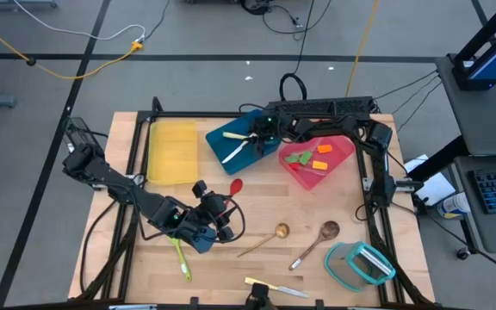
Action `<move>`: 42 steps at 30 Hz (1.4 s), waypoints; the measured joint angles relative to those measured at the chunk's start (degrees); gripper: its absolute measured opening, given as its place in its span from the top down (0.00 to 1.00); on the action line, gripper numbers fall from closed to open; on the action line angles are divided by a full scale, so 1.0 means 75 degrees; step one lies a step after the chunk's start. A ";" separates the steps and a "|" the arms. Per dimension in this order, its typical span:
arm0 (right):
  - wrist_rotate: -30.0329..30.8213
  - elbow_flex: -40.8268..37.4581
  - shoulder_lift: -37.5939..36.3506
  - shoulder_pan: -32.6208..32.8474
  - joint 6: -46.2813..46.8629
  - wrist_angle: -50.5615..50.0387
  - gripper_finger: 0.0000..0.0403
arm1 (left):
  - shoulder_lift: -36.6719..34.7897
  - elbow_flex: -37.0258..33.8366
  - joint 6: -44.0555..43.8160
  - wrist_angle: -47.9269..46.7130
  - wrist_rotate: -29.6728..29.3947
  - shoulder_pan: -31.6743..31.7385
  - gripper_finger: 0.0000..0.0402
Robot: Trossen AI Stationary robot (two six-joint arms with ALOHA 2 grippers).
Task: Pick & Place Kitchen Items
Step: Put the yellow knife into the blue bin
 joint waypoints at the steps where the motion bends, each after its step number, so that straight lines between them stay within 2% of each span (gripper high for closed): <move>1: 0.0020 -0.0002 0.0000 0.0008 -0.0018 0.0000 0.62 | 0.0000 0.0000 0.0000 0.0000 0.0001 0.0000 0.60; 6: 0.0026 -0.0005 0.0000 0.0027 -0.0034 0.0006 0.56 | 0.0000 0.0000 -0.0004 -0.0001 0.0006 -0.0001 0.60; 11: 0.0057 -0.0007 0.0000 0.0069 -0.0034 0.0103 0.55 | 0.0003 0.0000 -0.0004 0.0000 0.0020 -0.0003 0.60; 15: 0.0412 -0.0008 -0.0046 0.0210 -0.0088 0.0383 0.55 | 0.0003 0.0000 -0.0004 -0.0003 0.0023 -0.0003 0.60; 24: 0.0417 -0.0013 -0.0788 0.0614 -0.0450 0.0117 0.55 | 0.0003 0.0000 -0.0004 -0.0064 0.0023 -0.0003 0.60; 27: 0.0385 -0.0013 -0.1216 0.0829 -0.0453 -0.0461 0.55 | 0.0003 0.0000 -0.0001 -0.0069 0.0020 -0.0003 0.60; 31: 0.0390 -0.0113 -0.1662 0.1293 -0.0938 -0.1439 0.55 | 0.0003 0.0000 -0.0033 -0.0160 0.0020 -0.0003 0.60; 37: 0.0477 -0.0776 -0.2225 0.2300 -0.0977 -0.1849 0.55 | 0.0003 0.0000 -0.0068 -0.0157 0.0020 -0.0003 0.60; 42: 0.1321 -0.1637 -0.2729 0.3405 -0.0681 -0.1839 0.55 | 0.0003 0.0000 -0.0046 -0.0172 0.0017 -0.0046 0.60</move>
